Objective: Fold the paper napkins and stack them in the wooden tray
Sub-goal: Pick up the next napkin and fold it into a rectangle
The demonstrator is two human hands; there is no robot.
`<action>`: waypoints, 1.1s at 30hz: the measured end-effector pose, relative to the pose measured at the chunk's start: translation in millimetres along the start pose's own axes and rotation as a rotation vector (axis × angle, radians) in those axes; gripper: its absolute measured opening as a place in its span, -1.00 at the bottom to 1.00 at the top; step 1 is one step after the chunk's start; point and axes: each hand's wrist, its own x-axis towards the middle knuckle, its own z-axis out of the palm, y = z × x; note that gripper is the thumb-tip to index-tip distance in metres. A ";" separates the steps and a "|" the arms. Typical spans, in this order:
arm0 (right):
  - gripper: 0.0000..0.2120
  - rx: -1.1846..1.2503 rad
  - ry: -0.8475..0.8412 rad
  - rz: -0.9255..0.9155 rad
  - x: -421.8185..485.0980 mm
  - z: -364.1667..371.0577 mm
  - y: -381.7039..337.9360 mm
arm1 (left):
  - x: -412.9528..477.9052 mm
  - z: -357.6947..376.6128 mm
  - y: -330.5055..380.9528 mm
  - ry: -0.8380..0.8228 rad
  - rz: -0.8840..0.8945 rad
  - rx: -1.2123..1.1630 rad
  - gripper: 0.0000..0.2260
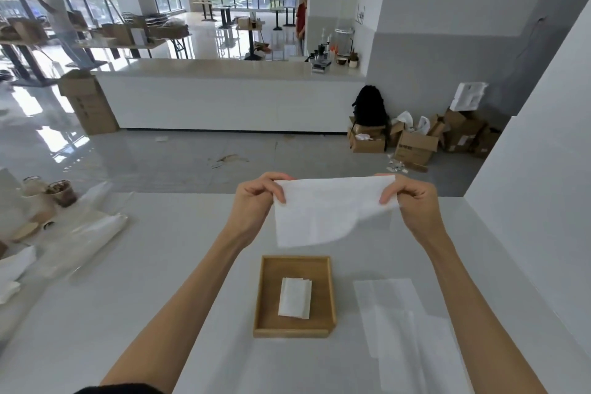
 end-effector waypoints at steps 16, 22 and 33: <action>-0.60 0.157 -0.068 0.188 -1.5 0.6 -18.6 | 16.9 -3.4 14.7 0.097 -0.077 -0.047 -0.73; -0.61 -0.065 0.022 0.106 1.6 16.7 -27.7 | 16.0 -10.4 11.4 0.133 -0.078 0.012 -0.77; -0.37 -0.593 -0.579 -0.091 32.3 55.3 -74.4 | -4.0 25.5 8.6 -0.348 -0.064 0.417 -0.71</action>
